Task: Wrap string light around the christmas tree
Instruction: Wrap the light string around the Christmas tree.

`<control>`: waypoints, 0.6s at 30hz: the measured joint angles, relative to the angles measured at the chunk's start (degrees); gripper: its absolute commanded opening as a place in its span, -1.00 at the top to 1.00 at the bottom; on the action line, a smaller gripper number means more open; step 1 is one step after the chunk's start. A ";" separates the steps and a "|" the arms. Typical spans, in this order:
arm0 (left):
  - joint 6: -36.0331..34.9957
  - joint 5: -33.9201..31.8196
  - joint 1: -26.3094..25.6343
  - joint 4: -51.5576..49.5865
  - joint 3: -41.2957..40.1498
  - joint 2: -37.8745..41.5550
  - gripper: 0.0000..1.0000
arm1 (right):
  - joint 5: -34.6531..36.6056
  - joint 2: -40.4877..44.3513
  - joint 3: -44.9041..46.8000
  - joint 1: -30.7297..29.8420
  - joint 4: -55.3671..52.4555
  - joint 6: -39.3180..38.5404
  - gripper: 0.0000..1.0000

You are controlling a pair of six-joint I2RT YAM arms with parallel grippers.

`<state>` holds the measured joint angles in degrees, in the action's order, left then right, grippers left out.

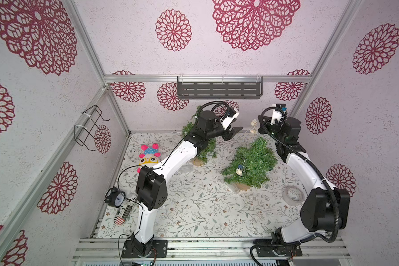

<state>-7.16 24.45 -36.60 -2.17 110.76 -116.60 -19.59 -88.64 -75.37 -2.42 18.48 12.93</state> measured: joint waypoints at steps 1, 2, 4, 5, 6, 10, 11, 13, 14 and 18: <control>0.22 0.09 0.00 -1.14 -0.39 -0.02 -0.29 | -0.17 0.00 0.00 0.00 0.15 0.63 1.00; 0.42 0.28 0.02 -2.38 -0.90 -0.17 -0.33 | -0.37 0.00 0.00 0.00 0.20 1.14 1.00; 0.96 0.85 0.13 -4.68 -1.51 -1.16 -0.39 | -0.85 0.00 0.00 -0.02 0.35 2.03 1.00; 1.29 1.14 0.17 -5.49 -1.49 -1.79 -0.41 | -1.18 0.00 -0.02 -0.04 0.57 2.34 1.00; 1.46 1.70 0.28 -6.80 -1.16 -2.84 -0.41 | -1.53 0.00 -0.02 -0.13 0.74 2.73 1.00; 1.46 3.65 0.81 -11.58 2.91 -7.82 -0.38 | -2.29 0.00 -0.02 -0.42 1.05 3.39 1.00; 1.44 3.98 0.90 -12.33 3.48 -8.50 -0.35 | -2.58 0.00 -0.02 -0.46 1.05 3.54 1.00; 1.42 4.59 0.94 -13.35 4.44 -9.77 -0.23 | -2.95 0.00 -0.02 -0.66 1.07 3.72 1.00; 1.36 4.66 0.98 -13.68 4.87 -10.19 -0.15 | -3.08 0.00 -0.02 -0.72 1.07 3.72 1.00; 1.07 4.59 1.03 -14.49 7.34 -11.72 0.31 | -3.37 0.00 -0.02 -1.07 1.09 3.74 1.00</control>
<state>-6.09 29.04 -35.57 -16.67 118.10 -128.31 -22.96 -88.64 -75.40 -3.49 19.57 16.67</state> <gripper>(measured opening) 0.431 0.045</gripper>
